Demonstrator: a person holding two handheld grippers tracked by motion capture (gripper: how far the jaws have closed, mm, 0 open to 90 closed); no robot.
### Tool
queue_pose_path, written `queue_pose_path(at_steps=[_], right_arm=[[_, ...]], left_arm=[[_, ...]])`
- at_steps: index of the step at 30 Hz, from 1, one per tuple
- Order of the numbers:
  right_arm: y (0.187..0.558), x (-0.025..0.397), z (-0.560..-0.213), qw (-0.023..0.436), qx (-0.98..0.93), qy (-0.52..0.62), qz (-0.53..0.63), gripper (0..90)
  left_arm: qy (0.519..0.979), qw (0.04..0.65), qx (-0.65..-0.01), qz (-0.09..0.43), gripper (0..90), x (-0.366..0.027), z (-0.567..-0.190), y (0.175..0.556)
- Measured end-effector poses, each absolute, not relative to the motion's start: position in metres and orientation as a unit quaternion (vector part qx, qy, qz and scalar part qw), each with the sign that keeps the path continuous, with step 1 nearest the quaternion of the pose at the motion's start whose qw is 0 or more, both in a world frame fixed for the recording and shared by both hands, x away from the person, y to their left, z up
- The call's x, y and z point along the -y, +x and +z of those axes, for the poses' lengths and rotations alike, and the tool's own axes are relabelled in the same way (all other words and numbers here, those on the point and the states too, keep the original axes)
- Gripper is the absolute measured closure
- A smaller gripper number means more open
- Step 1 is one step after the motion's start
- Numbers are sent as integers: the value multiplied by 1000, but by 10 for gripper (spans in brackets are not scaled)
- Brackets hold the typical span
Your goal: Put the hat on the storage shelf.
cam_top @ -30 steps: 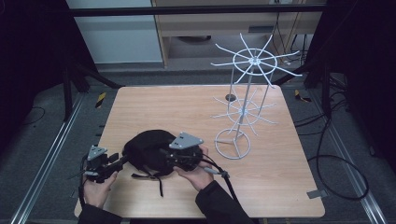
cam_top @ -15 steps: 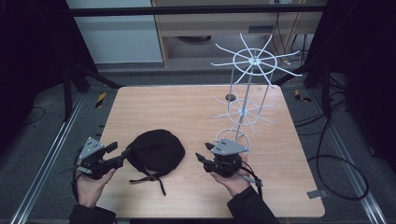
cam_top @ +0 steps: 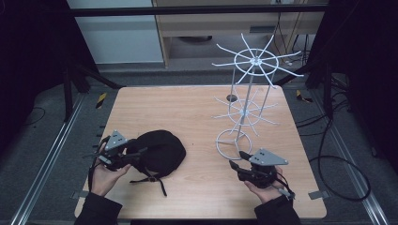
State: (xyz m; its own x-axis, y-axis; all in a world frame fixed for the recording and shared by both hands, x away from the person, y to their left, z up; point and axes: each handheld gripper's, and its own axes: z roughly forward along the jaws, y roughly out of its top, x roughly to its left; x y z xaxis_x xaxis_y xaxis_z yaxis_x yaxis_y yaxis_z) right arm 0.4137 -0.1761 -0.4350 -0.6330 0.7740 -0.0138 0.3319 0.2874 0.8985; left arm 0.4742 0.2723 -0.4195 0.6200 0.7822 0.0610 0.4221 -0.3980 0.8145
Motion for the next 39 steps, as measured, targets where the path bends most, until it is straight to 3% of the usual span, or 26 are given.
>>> queue_pose_path(at_steps=[8,14,19,24,39], right_arm=[[410,208,-447,237,-764,386,460,489],[412,220,-453,238,-763,398,450,489],[414,223,-455,236,-763,403,447,490],[415,225,-457,235,-762,409,443,492],[418,242,-464,239,-753,430,438,495]], left_arm=[[831,370,-360,208,418,-256,-426,495],[843,361,-352,189,482,-246,-431,505],[850,350,-350,181,585,-239,-432,510],[852,351,-350,167,747,-239,-433,510],[829,405,-348,165,797,-238,-411,491]])
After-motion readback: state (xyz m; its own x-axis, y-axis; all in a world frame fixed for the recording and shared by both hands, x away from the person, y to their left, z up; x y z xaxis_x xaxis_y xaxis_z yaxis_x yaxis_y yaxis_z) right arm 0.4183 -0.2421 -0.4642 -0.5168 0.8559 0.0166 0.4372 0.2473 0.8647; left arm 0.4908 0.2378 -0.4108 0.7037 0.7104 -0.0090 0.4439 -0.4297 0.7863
